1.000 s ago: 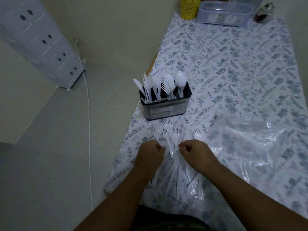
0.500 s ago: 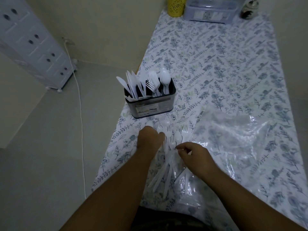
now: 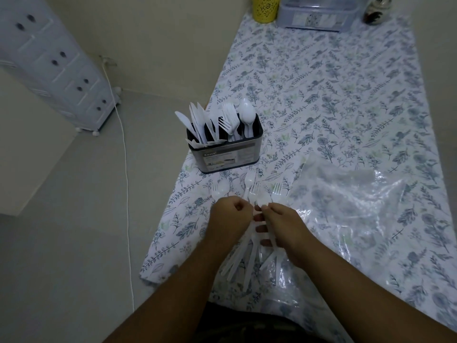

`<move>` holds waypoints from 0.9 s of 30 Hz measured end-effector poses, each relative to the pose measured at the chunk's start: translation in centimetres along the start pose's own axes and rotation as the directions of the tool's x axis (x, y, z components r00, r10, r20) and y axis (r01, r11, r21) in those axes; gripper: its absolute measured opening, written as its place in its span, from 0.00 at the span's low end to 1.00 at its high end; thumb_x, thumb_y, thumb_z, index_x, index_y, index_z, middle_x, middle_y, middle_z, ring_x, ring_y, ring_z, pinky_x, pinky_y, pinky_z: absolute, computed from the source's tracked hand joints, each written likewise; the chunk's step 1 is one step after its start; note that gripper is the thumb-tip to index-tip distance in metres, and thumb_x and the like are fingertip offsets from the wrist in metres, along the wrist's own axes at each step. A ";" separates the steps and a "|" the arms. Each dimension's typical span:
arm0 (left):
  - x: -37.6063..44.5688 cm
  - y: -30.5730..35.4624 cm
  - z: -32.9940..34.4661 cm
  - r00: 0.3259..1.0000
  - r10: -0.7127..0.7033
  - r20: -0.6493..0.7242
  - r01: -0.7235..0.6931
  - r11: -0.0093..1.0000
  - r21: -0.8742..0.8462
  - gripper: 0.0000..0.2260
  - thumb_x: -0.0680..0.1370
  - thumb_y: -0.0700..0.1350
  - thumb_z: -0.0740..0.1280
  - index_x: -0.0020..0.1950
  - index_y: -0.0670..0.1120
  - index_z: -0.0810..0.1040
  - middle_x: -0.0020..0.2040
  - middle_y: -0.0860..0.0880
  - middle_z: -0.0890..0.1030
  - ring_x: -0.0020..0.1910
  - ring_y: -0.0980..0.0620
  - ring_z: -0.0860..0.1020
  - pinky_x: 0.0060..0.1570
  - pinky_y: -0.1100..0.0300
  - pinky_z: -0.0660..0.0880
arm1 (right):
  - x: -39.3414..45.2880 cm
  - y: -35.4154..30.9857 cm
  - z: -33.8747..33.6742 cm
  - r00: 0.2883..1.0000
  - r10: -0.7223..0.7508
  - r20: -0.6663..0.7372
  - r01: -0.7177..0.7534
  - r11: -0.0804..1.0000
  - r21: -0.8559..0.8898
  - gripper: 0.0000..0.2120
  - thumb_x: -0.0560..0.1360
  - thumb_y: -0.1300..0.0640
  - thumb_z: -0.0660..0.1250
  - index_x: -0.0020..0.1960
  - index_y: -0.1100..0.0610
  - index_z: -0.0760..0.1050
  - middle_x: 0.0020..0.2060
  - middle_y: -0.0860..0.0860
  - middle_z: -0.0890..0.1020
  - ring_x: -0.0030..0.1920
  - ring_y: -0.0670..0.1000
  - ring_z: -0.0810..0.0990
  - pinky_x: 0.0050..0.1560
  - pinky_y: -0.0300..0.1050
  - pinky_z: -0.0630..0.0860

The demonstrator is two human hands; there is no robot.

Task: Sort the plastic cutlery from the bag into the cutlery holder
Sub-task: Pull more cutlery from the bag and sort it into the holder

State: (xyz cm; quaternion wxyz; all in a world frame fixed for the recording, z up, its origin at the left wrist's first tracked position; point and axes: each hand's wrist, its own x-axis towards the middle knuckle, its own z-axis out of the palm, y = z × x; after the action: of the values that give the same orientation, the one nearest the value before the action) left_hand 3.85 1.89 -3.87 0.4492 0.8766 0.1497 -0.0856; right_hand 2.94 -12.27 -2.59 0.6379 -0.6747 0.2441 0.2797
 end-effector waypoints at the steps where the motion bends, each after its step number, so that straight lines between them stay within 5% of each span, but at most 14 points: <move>1: 0.6 -0.1 0.1 0.998 0.020 -0.058 -0.016 0.997 0.072 0.06 0.77 0.44 0.68 0.40 0.45 0.81 0.34 0.54 0.80 0.33 0.62 0.78 0.32 0.72 0.71 | 0.0 0.3 -0.2 0.999 -0.002 -0.041 0.002 1.000 -0.009 0.13 0.83 0.52 0.61 0.52 0.55 0.83 0.47 0.55 0.86 0.40 0.53 0.82 0.38 0.50 0.79; 7: 3.7 -0.7 1.8 0.992 -0.104 0.066 0.073 0.928 0.366 0.12 0.75 0.50 0.72 0.44 0.42 0.78 0.38 0.48 0.79 0.38 0.50 0.78 0.34 0.61 0.72 | -0.4 1.1 -1.6 0.997 0.046 -0.069 -0.041 0.997 0.072 0.10 0.82 0.55 0.64 0.49 0.62 0.76 0.42 0.57 0.83 0.36 0.52 0.72 0.33 0.45 0.69; 15: 4.0 -1.5 1.5 0.974 -0.221 0.057 0.197 0.940 0.277 0.11 0.75 0.46 0.71 0.45 0.37 0.81 0.33 0.47 0.78 0.31 0.53 0.75 0.28 0.65 0.68 | -0.7 1.5 -2.5 0.998 0.059 -0.030 -0.052 0.981 0.185 0.13 0.80 0.64 0.62 0.38 0.55 0.65 0.43 0.57 0.82 0.34 0.52 0.71 0.34 0.46 0.69; 19: 1.1 0.2 0.3 0.998 -0.067 0.001 0.065 0.972 0.226 0.08 0.78 0.46 0.69 0.42 0.44 0.78 0.37 0.50 0.80 0.36 0.54 0.78 0.30 0.66 0.67 | -0.6 1.3 -2.4 0.999 0.039 -0.027 -0.031 0.968 0.251 0.06 0.80 0.63 0.63 0.45 0.57 0.70 0.45 0.59 0.80 0.42 0.56 0.77 0.39 0.50 0.76; 22: -2.2 1.4 0.4 0.996 0.037 0.086 -0.059 0.961 0.269 0.06 0.77 0.48 0.69 0.42 0.48 0.76 0.36 0.53 0.78 0.34 0.58 0.77 0.31 0.65 0.71 | -0.3 1.3 -1.9 0.999 0.017 0.028 -0.024 0.963 0.268 0.06 0.81 0.56 0.67 0.52 0.58 0.71 0.50 0.61 0.83 0.50 0.56 0.84 0.48 0.53 0.83; 27: -3.9 2.1 0.9 0.934 0.196 0.299 -0.284 0.915 0.287 0.08 0.79 0.49 0.68 0.48 0.45 0.79 0.41 0.50 0.81 0.34 0.58 0.74 0.34 0.68 0.69 | -0.1 1.5 -0.9 1.000 -0.031 -0.002 0.031 0.994 0.105 0.11 0.79 0.55 0.67 0.42 0.55 0.67 0.40 0.58 0.78 0.38 0.54 0.78 0.38 0.51 0.77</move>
State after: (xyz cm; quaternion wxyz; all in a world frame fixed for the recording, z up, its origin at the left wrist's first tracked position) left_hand 0.88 -0.78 -1.67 0.3213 0.9311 -0.0375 -0.1688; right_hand 1.92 -13.27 -3.55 0.6766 -0.6441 0.2480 0.2565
